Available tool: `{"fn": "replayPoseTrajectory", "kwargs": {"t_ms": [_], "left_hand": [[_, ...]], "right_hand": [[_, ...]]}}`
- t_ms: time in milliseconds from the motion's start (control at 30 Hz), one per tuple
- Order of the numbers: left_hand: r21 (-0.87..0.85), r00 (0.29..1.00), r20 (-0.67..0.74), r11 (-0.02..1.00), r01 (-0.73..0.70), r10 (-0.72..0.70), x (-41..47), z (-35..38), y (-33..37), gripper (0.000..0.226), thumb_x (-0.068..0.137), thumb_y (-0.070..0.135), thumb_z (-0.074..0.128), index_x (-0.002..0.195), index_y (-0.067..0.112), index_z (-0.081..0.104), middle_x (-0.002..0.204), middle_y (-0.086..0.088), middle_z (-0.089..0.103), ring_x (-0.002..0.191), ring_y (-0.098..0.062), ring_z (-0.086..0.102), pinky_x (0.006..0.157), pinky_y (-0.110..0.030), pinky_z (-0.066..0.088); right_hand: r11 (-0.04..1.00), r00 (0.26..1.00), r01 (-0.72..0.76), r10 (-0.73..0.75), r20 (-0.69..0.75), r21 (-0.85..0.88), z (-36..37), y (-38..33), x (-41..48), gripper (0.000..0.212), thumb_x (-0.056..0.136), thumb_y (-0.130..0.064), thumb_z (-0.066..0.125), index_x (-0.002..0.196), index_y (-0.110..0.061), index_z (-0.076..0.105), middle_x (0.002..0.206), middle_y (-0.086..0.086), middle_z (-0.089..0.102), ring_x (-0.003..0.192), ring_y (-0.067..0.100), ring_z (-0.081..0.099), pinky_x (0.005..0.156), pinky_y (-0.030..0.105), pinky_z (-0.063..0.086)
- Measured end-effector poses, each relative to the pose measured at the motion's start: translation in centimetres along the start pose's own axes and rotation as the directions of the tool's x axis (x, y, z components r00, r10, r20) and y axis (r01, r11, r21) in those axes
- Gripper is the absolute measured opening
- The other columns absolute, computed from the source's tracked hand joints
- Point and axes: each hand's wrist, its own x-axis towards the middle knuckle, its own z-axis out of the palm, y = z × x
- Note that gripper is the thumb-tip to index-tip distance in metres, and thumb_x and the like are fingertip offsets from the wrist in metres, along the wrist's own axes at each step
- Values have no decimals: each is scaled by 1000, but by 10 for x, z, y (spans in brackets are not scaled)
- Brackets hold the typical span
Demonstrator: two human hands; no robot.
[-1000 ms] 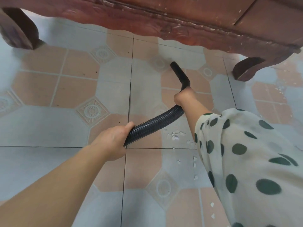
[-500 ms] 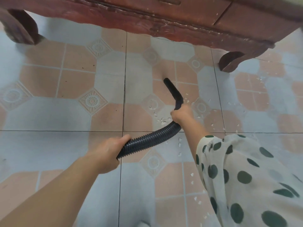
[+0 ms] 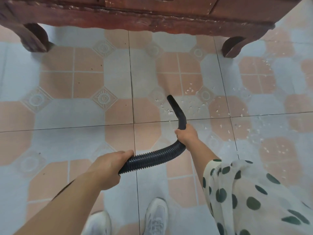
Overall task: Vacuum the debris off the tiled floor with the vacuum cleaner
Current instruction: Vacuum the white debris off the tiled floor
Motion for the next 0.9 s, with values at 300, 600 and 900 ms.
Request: {"fn": "replayPoseTrajectory", "kwargs": {"t_ms": [300, 600, 900], "left_hand": [[45, 997, 57, 998, -50, 47, -11, -1, 4, 51, 70, 0, 41, 105, 36, 40, 92, 13, 53, 84, -14, 52, 54, -21, 29], [88, 991, 111, 992, -88, 78, -14, 0, 3, 51, 68, -1, 39, 103, 35, 41, 91, 13, 53, 85, -14, 53, 57, -23, 33], [145, 984, 115, 978, -151, 134, -6, -10, 35, 52, 68, -5, 41, 105, 31, 41, 93, 10, 51, 83, -19, 51, 68, -33, 44]], "right_hand": [[998, 995, 65, -64, 78, -12, -4, 19, -22, 33, 94, -21, 56, 124, -9, 50, 112, 12, 58, 93, 27, 57, 73, 35, 46], [999, 995, -39, 40, 89, -13, 3, 47, -39, 36, 92, -19, 56, 125, -7, 51, 114, 13, 60, 100, 30, 60, 72, 33, 45], [965, 972, -233, 226, 69, 117, -16, 88, -58, 39, 89, -14, 55, 126, -3, 50, 112, 15, 60, 100, 34, 62, 76, 39, 54]]}}
